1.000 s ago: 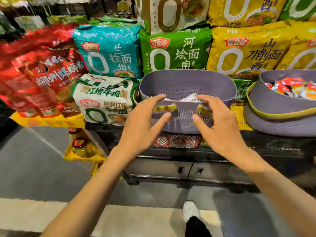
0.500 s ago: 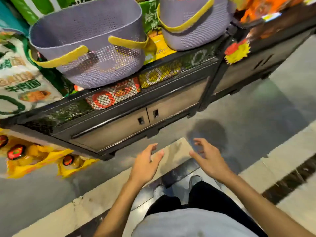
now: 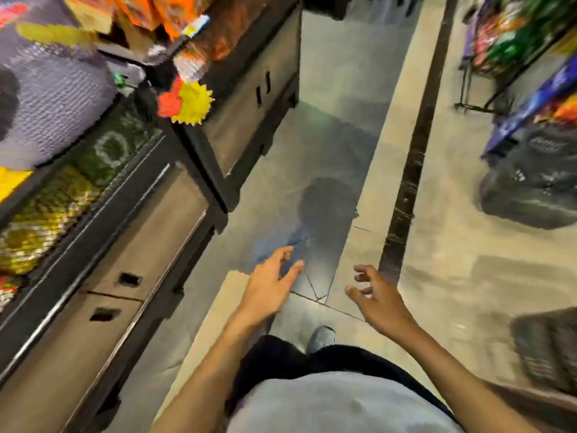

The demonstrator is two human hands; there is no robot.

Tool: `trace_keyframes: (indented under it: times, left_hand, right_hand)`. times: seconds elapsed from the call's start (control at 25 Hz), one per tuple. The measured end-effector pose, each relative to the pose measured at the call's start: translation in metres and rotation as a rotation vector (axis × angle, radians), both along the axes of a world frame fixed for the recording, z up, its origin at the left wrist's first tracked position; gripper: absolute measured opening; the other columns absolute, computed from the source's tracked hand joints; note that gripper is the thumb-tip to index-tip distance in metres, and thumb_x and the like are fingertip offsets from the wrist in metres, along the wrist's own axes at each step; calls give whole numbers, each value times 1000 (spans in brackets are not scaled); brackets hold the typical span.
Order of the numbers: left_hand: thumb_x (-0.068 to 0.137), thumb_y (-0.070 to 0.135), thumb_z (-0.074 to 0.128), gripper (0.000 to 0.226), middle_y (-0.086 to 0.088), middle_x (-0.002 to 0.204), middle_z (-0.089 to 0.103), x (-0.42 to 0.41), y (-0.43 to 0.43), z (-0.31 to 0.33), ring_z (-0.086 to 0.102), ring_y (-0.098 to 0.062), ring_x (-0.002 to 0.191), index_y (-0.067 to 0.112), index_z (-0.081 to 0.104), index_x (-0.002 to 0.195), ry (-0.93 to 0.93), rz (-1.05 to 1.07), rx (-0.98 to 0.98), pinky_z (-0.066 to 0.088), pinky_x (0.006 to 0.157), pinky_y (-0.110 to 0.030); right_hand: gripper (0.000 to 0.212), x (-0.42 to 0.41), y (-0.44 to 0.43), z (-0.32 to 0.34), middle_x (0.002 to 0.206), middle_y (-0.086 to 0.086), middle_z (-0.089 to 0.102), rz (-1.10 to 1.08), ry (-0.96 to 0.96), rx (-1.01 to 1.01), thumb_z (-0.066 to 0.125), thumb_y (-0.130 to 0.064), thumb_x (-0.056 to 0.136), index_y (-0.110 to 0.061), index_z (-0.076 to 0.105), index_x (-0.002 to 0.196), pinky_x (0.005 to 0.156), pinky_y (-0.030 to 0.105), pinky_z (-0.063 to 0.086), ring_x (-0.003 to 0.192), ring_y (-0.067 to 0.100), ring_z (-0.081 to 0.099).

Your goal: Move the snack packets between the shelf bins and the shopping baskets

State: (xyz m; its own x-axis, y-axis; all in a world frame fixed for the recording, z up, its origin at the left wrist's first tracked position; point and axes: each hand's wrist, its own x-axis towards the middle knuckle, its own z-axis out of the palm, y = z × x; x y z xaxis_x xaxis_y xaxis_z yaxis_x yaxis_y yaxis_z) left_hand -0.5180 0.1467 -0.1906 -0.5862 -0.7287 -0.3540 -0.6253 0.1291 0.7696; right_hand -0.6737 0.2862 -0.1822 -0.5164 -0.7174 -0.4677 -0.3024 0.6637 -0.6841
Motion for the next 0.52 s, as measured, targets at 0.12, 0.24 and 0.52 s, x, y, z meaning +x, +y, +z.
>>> trace_keyframes:
  times: [0.12, 0.24, 0.52]
  left_hand:
    - [94, 39, 50, 45, -1, 134, 54, -73, 3, -3, 51, -19, 122, 21, 48, 135, 4, -108, 43, 40, 104, -38]
    - [94, 35, 52, 43, -2, 133, 55, -118, 0, -6, 52, -20, 122, 17, 49, 133, -23, -161, 49, 39, 103, -33]
    - [96, 32, 50, 43, 0, 137, 51, -238, -57, -21, 50, -17, 122, 15, 47, 134, -44, -237, 93, 36, 92, -20]
  right_hand:
    - [43, -52, 22, -1, 122, 8, 57, -163, -7, 12, 59, -26, 91, -15, 46, 131, 78, 24, 40, 99, 23, 59]
    - [44, -96, 25, 2, 124, 7, 57, -263, -12, 4, 57, -28, 92, -18, 44, 132, 87, 33, 48, 102, 24, 58]
    - [45, -231, -33, -2, 126, 6, 55, -416, 37, -35, 55, -28, 93, -16, 42, 134, 88, 34, 49, 97, 20, 56]
